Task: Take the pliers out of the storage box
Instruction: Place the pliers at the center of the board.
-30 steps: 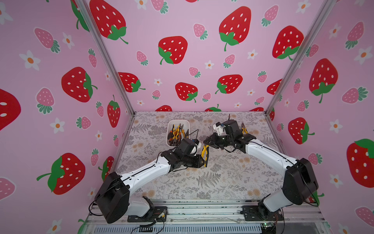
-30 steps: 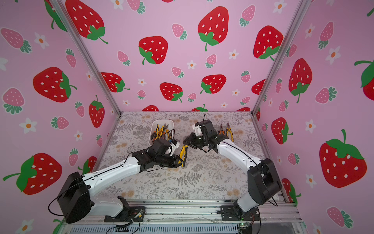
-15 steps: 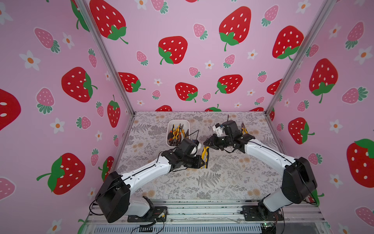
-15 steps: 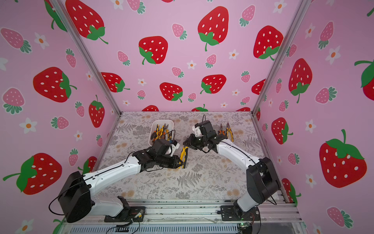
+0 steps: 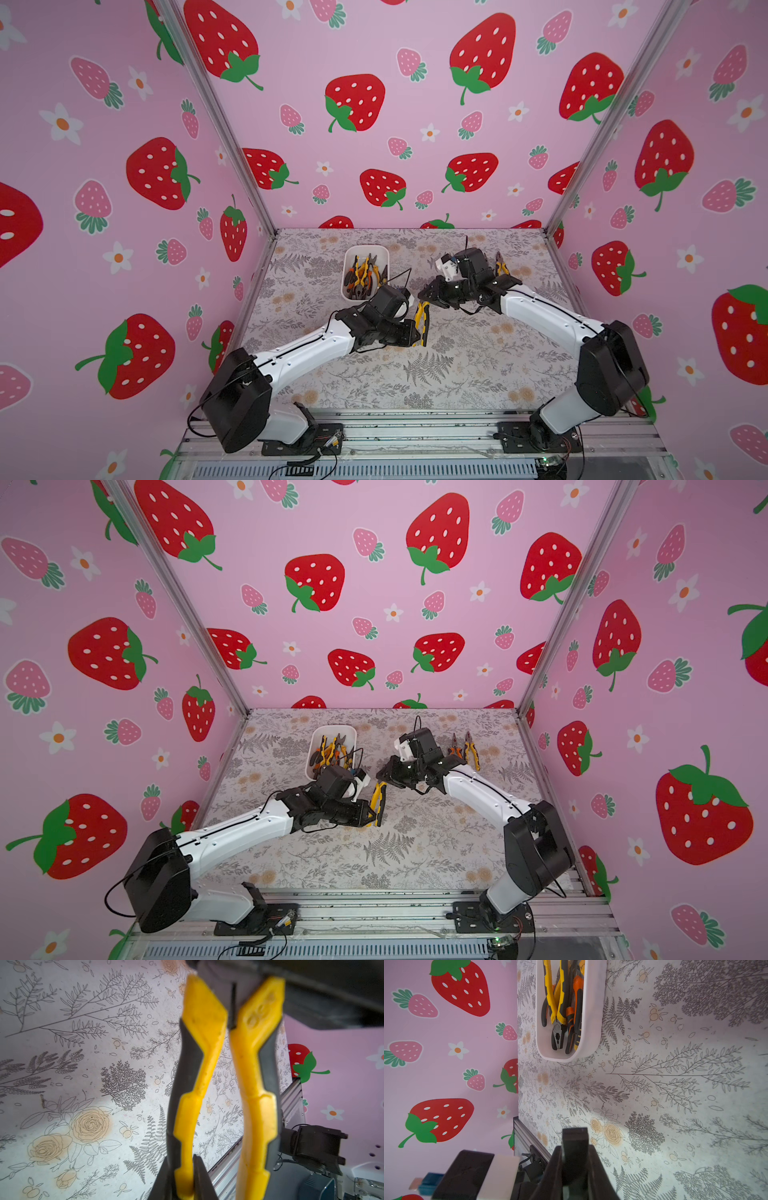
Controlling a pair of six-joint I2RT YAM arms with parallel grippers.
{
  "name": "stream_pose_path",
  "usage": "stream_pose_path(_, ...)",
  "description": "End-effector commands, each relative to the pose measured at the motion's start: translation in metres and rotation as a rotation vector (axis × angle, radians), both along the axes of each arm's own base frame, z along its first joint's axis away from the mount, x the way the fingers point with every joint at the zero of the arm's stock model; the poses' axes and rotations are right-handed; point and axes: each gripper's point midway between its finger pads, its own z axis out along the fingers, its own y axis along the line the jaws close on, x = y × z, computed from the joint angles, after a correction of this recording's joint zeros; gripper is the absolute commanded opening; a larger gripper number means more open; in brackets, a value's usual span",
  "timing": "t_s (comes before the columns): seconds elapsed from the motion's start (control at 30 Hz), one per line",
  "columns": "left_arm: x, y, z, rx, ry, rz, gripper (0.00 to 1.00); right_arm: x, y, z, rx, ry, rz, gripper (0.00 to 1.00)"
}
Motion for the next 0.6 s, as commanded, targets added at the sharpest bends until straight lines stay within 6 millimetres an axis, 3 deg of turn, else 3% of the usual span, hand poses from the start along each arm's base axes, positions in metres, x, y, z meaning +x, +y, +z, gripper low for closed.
stream_pose_path(0.0,0.009,0.004,0.021,0.086,-0.142,0.002,0.0,0.003,0.004,0.016,-0.026,-0.048,0.039,0.38)
stream_pose_path(0.27,0.016,0.035,0.024,0.331,-0.369,0.101,0.0,0.014,-0.01,0.039,-0.151,-0.092,0.022,0.46)
stream_pose_path(0.57,0.024,0.052,0.049,0.58,-0.639,0.227,0.0,0.006,-0.014,0.032,-0.194,-0.03,-0.049,0.51)
